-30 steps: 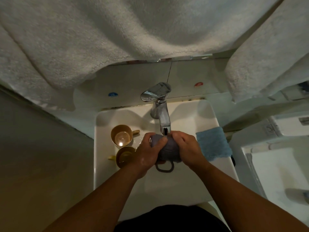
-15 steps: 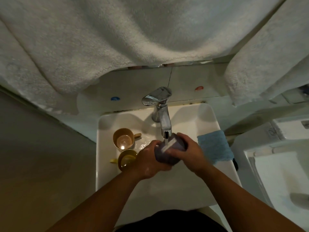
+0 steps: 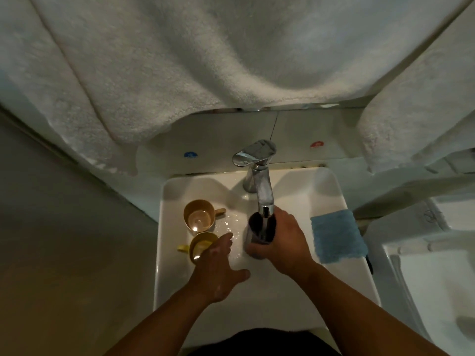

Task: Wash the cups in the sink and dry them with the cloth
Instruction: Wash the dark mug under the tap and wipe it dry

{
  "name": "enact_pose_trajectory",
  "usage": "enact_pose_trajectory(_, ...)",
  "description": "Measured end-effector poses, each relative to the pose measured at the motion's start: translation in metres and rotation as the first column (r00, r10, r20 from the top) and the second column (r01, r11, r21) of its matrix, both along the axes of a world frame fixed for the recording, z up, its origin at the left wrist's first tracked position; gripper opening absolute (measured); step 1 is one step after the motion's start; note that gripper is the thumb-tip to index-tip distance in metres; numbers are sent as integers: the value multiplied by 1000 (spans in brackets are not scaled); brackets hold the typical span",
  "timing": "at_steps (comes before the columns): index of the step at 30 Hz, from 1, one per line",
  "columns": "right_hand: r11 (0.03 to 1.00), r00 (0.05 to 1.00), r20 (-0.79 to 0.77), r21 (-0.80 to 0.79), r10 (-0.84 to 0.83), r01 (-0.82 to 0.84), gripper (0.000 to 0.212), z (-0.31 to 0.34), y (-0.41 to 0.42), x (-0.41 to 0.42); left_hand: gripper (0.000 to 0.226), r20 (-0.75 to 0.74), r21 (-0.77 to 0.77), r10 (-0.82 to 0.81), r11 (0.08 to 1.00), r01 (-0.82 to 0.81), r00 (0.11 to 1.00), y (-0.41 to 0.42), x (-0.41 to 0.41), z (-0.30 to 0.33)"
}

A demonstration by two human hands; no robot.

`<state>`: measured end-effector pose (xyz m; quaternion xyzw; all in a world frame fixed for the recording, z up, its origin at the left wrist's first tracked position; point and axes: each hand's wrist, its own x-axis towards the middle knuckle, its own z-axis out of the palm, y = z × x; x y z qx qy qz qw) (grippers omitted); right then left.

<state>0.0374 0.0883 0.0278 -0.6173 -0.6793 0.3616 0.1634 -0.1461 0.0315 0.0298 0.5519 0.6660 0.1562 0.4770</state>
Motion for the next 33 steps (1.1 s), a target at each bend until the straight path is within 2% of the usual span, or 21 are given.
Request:
enact_pose_trajectory(4, 992, 990, 74, -13, 123, -123, 73, 3, -10, 0, 98, -1, 51, -21, 998, 21, 1000, 0, 1, -3)
enact_pose_trajectory(7, 999, 998, 49, 13, 32, -33, 61, 4, -8, 6, 97, 22, 60, -15, 998, 13, 1000, 2, 2, -4)
enact_pose_trajectory(10, 980, 972, 123, -36, 200, -197, 67, 10, -6, 7, 94, 43, 70, -42, 997, 39, 998, 2, 0, -8)
enact_pose_trajectory(12, 989, 977, 157, -12, 147, -147, 60, 11, -4, 10, 93, 44, 62, -37, 997, 34, 998, 1, -2, -10)
enact_pose_trajectory(14, 998, 992, 117, 33, 51, -55, 54, 11, -4, 11, 91, 49, 56, -26, 998, 23, 998, 1, -4, -10)
enact_pose_trajectory(18, 993, 987, 105, -27, 120, -117, 57, 13, -10, 7, 82, 77, 68, -36, 997, 31, 996, -2, -6, -10)
enact_pose_trajectory(20, 999, 996, 88, 39, 31, -34, 50, 14, -10, 8, 77, 82, 69, -39, 997, 34, 996, -3, -6, -10)
enact_pose_trajectory(22, 999, 998, 59, 48, -13, 10, 54, 13, -10, 7, 68, 63, 80, -53, 996, 48, 997, -4, -6, -9)
enact_pose_trajectory(25, 998, 990, 126, -23, 63, -60, 63, 7, -10, 5, 57, 15, 104, -51, 993, 49, 999, -6, -7, -8)
enact_pose_trajectory(28, 998, 993, 121, 54, 3, -10, 59, 2, -6, 7, 52, -1, 127, -25, 992, 25, 1000, -7, -6, -8)
enact_pose_trajectory(31, 993, 988, 116, -79, 101, -92, 70, 4, -6, 4, 49, -21, 101, -27, 994, 29, 999, -12, -6, -6)
enact_pose_trajectory(33, 996, 987, 147, -60, 67, -59, 72, 6, -5, 4, 49, -30, 86, -11, 996, 13, 999, -15, -6, -5)
